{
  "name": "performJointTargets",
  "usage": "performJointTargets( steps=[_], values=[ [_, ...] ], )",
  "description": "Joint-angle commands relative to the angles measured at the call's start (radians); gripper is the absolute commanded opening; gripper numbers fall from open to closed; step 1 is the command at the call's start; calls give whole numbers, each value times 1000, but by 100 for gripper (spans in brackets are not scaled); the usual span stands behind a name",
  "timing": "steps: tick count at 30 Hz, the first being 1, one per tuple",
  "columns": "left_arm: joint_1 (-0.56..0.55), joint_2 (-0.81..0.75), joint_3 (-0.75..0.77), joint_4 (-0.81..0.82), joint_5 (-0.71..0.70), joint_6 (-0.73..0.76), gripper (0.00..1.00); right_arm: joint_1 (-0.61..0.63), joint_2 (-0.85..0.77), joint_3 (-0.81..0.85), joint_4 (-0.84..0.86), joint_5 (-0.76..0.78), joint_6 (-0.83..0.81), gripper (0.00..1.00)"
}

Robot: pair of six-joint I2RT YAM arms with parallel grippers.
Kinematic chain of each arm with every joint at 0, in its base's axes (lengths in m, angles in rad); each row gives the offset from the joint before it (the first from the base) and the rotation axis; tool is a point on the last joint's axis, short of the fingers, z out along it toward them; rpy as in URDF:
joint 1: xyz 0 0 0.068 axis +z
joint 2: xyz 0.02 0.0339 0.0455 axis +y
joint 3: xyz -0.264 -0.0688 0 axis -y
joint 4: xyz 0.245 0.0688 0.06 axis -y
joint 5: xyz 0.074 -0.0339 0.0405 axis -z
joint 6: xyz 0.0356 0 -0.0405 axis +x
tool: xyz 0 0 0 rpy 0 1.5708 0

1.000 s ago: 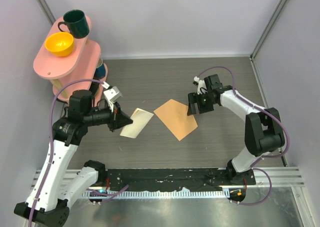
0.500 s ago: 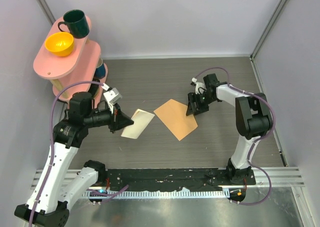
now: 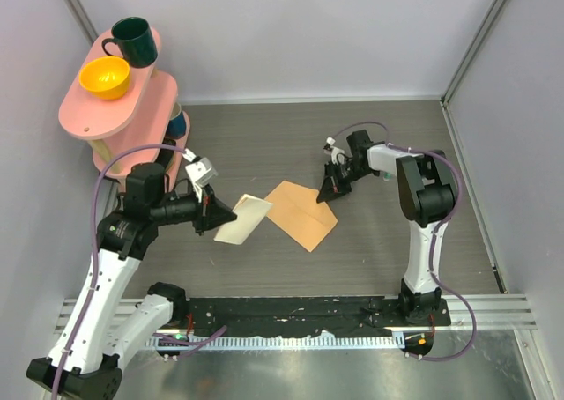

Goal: Place the letter into the envelope and seal it

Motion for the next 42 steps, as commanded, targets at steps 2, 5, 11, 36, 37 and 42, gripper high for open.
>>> performJointTargets(
  steps=[2, 5, 11, 36, 37, 42],
  values=[
    [-14, 0, 13, -121, -2, 242, 0, 60, -75, 111, -154, -48, -178, 1],
    [-38, 17, 42, -255, -10, 475, 0, 133, -122, 177, -320, -82, -318, 1],
    [-181, 129, 131, -428, -192, 770, 0, 270, -222, 156, -388, -77, -316, 1],
    [-655, 362, 154, -181, -728, 815, 0, 410, -311, 10, -120, -151, 139, 1],
    [-661, 371, 156, -178, -728, 812, 0, 410, -312, 9, -118, -155, 140, 1],
    [-675, 371, 199, -235, -665, 821, 0, 418, -326, 1, -115, -143, 110, 1]
  ],
)
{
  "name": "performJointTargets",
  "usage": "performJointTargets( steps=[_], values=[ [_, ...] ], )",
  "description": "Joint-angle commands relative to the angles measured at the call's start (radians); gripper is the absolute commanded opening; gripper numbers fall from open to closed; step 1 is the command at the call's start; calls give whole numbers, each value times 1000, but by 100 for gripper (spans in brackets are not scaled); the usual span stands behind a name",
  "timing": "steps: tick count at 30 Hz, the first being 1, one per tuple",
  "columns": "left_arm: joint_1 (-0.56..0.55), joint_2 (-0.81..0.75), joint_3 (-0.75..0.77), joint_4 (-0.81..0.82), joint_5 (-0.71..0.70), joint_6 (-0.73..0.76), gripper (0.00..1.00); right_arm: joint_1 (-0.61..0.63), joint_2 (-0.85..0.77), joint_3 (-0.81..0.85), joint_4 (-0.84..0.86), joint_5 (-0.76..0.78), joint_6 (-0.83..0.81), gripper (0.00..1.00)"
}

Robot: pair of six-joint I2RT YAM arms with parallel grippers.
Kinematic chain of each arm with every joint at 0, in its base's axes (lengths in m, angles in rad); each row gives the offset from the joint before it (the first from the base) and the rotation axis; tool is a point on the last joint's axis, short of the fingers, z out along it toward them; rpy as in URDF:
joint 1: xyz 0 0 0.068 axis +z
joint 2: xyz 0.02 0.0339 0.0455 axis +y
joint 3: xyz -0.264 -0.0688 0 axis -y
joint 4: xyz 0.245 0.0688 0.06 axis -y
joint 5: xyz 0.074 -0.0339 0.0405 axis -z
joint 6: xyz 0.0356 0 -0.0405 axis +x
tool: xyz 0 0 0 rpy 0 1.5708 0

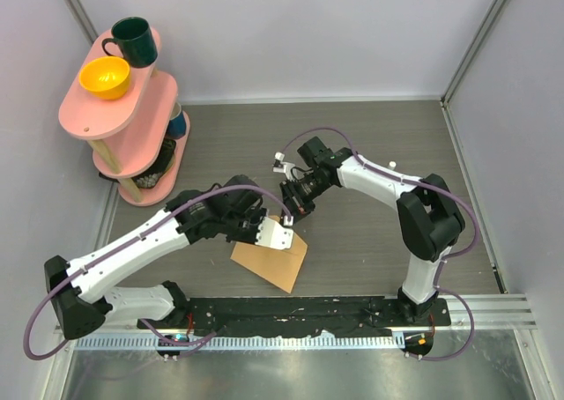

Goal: Place the letter into the envelope and seal it

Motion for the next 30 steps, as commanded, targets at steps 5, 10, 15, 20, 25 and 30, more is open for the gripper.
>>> performJointTargets(
  steps=[5, 10, 15, 20, 25, 30],
  values=[
    [-9, -50, 103, -105, 73, 28, 0, 11, -72, 7, -3, 4, -97, 1],
    [-9, -40, 148, -181, 105, 37, 0, 12, -81, 44, -15, -8, -124, 1],
    [-9, -2, 171, -176, 105, 20, 0, 34, -97, 65, -29, -30, -126, 1],
    [-10, 27, 163, -153, 82, 20, 0, 75, -135, 59, -26, -34, -121, 1],
    [-9, 42, 166, -121, 76, 8, 0, 98, -149, 54, -7, -40, -105, 1],
    [-12, 33, 157, -67, 85, -35, 0, 103, -150, 56, 14, -53, -72, 1]
  ],
)
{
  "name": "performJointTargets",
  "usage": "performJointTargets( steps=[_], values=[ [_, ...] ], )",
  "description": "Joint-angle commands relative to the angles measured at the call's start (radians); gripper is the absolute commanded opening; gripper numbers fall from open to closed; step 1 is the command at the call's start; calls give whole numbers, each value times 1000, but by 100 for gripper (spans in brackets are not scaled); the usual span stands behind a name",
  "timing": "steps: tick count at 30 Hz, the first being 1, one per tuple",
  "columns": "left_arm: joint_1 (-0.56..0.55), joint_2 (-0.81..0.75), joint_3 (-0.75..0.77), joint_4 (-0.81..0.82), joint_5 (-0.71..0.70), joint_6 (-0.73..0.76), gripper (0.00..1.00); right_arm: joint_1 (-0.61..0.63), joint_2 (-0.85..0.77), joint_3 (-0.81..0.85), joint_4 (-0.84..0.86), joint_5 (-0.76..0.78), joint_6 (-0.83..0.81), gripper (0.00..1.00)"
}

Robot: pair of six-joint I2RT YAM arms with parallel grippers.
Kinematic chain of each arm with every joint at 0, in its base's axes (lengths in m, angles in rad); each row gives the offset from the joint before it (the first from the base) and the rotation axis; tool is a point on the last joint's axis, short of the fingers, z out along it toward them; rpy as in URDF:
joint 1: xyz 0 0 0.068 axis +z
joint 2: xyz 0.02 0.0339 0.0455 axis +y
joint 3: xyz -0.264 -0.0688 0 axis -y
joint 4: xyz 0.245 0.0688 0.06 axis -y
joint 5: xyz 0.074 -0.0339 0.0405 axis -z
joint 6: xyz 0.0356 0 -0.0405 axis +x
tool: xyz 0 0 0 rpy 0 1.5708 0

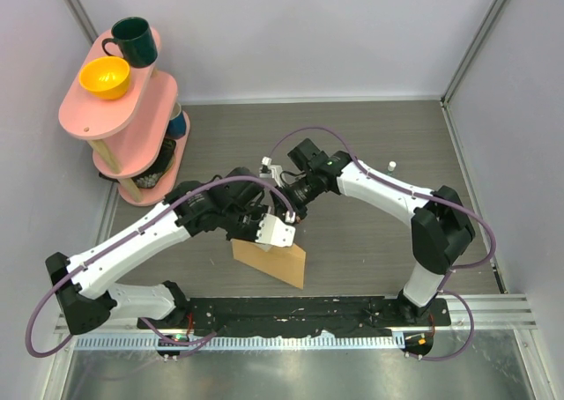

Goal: Place the letter into the envelope and seal it

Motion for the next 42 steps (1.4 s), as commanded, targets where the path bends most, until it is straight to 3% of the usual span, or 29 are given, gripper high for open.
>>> performJointTargets(
  steps=[1, 12, 25, 35, 42],
  values=[
    [-9, -27, 18, 77, 15, -64, 0, 2, -43, 33, 46, -40, 32, 1],
    [-66, -117, -123, 175, 36, -165, 0, -17, -40, -31, 165, -83, 166, 1],
    [-101, -67, -160, 264, 95, -173, 0, -17, -46, -71, 256, -133, 233, 1],
    [-98, -97, -258, 355, 105, -164, 0, -17, -67, -107, 278, -169, 235, 1],
    [-15, -131, -337, 384, 211, -126, 0, -17, -75, -133, 291, -201, 235, 1]
  ],
)
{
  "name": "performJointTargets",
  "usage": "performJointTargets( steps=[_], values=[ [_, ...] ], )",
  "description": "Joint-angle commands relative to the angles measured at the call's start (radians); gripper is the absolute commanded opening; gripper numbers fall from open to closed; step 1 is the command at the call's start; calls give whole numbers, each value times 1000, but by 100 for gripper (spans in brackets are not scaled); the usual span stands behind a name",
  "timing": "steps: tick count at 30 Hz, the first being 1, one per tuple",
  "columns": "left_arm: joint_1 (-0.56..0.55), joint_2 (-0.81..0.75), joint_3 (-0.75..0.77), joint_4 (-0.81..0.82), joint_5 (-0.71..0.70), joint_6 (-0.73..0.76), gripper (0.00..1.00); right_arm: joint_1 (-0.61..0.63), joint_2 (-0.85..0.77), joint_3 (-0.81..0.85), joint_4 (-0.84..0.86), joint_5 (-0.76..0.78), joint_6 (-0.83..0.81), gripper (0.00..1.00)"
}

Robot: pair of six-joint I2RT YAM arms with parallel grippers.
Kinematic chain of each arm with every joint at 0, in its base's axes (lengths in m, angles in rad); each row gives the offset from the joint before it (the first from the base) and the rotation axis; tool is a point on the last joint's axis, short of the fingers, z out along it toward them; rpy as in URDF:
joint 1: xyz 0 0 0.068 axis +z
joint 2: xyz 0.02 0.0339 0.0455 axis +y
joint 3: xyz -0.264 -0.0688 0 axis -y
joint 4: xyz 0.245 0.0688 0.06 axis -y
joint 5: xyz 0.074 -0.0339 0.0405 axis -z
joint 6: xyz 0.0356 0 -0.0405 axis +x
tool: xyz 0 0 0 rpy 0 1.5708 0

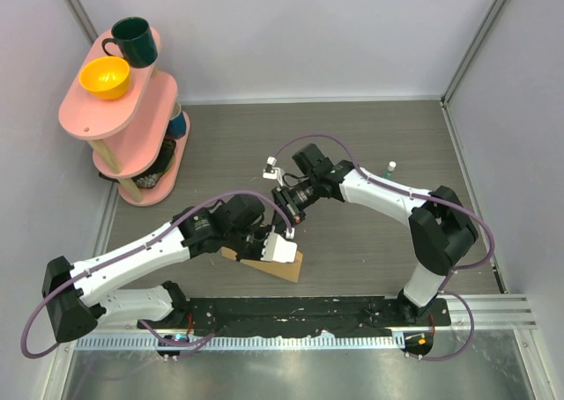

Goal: Place the letter into the envelope and seal it

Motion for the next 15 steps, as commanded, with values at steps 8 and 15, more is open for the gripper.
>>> performJointTargets(
  steps=[8, 15],
  values=[
    [89, -34, -70, 49, 165, 59, 0, -2, -58, -10, 47, -87, 5, 1],
    [96, -21, -99, 68, 194, 57, 0, -2, -59, -13, 73, -116, 26, 1]
  ],
)
